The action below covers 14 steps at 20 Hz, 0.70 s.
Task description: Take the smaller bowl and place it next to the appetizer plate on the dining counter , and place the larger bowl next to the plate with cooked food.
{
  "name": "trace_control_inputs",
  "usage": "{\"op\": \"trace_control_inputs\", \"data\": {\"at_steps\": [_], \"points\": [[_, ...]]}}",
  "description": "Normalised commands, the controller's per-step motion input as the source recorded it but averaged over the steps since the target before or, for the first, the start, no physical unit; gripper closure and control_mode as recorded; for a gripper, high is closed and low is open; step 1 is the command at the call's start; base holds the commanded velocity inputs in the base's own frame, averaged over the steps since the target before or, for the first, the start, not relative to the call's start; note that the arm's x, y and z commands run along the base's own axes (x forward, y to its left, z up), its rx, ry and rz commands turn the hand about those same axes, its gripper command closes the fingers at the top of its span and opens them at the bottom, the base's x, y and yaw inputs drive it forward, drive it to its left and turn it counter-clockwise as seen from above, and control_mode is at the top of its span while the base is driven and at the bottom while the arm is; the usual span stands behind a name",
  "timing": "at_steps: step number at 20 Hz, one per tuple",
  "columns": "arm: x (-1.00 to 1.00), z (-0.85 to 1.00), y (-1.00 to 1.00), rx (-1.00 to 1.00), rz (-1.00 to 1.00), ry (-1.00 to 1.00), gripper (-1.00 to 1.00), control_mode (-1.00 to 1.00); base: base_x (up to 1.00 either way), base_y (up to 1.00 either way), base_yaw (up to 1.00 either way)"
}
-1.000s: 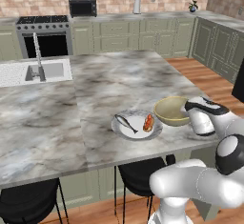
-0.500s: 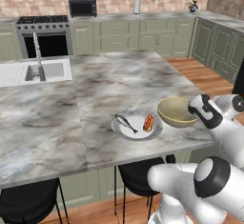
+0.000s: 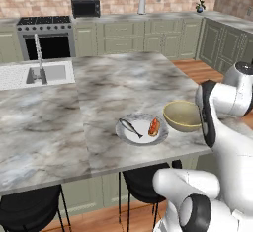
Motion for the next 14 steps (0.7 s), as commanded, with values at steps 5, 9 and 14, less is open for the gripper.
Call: {"op": "trace_control_inputs", "data": {"at_steps": [5,9,14], "points": [[-0.75,0.27,0.95,-0.15,0.3,-0.02,-1.0,-1.0,0.0,0.0,0.0],[-0.59,0.5,0.73,-0.07,0.2,-0.18,-1.0,-1.0,0.0,0.0,0.0],[-0.64,0.72,0.46,-0.03,0.18,-0.24,-1.0,-1.0,0.0,0.0,0.0]]}}
